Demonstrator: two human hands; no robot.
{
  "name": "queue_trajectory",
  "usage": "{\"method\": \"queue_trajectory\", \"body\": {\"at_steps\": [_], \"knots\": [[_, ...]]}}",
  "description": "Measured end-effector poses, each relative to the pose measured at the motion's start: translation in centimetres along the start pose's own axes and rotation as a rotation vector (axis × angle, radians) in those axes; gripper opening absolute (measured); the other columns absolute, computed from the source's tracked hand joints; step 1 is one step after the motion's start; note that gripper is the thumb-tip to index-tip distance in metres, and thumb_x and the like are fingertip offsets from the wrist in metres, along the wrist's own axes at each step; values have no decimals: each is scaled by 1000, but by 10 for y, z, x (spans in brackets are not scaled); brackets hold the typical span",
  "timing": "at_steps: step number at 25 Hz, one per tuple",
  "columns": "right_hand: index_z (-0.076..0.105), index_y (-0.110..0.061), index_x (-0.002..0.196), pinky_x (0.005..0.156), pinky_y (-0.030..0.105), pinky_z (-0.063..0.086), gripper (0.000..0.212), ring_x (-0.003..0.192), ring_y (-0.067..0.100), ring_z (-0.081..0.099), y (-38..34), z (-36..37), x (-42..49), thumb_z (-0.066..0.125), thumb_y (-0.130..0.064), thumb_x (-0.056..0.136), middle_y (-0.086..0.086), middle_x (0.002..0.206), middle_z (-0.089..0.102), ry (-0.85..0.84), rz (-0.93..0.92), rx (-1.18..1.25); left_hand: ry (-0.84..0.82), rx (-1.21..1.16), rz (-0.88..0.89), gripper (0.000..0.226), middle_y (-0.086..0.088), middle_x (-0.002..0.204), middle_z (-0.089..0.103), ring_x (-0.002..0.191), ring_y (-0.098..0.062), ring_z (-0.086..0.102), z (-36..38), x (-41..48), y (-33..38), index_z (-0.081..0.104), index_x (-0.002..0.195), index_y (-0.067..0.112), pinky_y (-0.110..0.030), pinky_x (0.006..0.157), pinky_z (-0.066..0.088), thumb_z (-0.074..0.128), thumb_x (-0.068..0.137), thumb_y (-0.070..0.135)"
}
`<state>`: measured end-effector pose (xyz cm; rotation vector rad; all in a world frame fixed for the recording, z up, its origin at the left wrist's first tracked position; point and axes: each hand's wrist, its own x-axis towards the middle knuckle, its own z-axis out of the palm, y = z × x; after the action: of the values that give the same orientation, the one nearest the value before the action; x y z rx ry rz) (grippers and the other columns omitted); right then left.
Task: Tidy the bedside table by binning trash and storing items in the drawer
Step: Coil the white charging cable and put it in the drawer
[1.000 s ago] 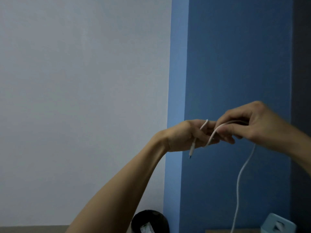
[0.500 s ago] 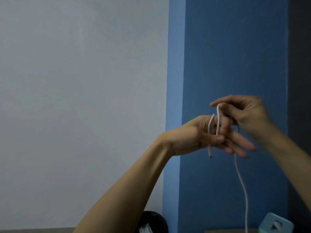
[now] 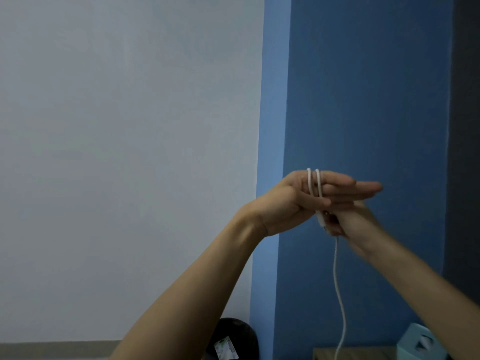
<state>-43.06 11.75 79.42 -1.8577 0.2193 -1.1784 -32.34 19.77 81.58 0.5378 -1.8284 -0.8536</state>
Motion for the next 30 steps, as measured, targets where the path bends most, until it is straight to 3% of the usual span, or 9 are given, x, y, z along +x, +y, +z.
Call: {"method": "queue_trajectory", "body": {"at_steps": [5,10,12,15,17,22,24,28,30], "knots": [[62,-11,63,33,13,24,30,28,6,31,16,-1,-12,52,-15,91,0,36,48,-154,32,-210,114,105,-71,57,-29,138,40,132,-32,41,-12,-17,-5,41,129,-12,-36,112,32,25,76,-29],[69,-15,75,30,10,22,19,28,2,30,17,-14,-9,56,-19,89,-1,34,42,-40,-41,-179,124,37,-162,33,-5,103,72,91,-19,69,-20,-32,-9,59,109,5,-24,78,50,30,93,4],[70,-18,68,31,10,20,36,30,0,25,7,-27,-1,69,-54,66,-5,35,36,-56,-30,-76,169,50,-251,46,-2,82,72,77,-15,68,-18,-35,-14,59,103,8,-23,73,52,20,101,31],[66,-12,65,32,11,19,60,36,4,20,-13,-42,3,74,-67,42,-10,44,26,-278,61,74,260,-5,-288,45,1,54,58,49,-12,56,-16,-38,-19,56,103,7,-27,68,54,16,102,27],[65,-10,64,33,9,19,62,36,4,19,-18,-44,2,76,-67,41,-9,44,24,-405,112,27,315,-41,-257,34,-2,56,63,53,-15,61,-18,-38,-17,52,111,4,-31,70,57,21,102,15],[65,-15,58,34,10,21,64,34,5,21,-10,-35,-2,79,-70,30,-9,41,25,-409,140,-176,365,-75,-300,63,-8,73,67,69,-19,65,-18,-35,-14,62,98,6,-37,74,56,14,99,47],[67,-14,62,33,12,24,64,34,5,25,-7,-36,-1,81,-67,29,-8,41,28,-423,148,-170,386,-53,-299,57,-7,77,70,74,-17,67,-15,-34,-15,61,103,3,-31,73,56,15,102,36],[57,-15,64,33,15,27,67,36,8,28,5,-39,2,86,-59,23,-2,46,36,-403,215,-162,509,209,-217,48,-19,119,61,101,-19,58,-15,-31,-21,51,123,-11,-29,88,49,22,103,22],[57,-16,76,35,18,32,73,37,9,32,13,-37,2,88,-54,22,1,50,46,-425,269,-166,464,247,-138,44,-10,102,63,94,-17,57,-12,-30,-19,52,122,-8,-26,81,49,24,103,19]]}}
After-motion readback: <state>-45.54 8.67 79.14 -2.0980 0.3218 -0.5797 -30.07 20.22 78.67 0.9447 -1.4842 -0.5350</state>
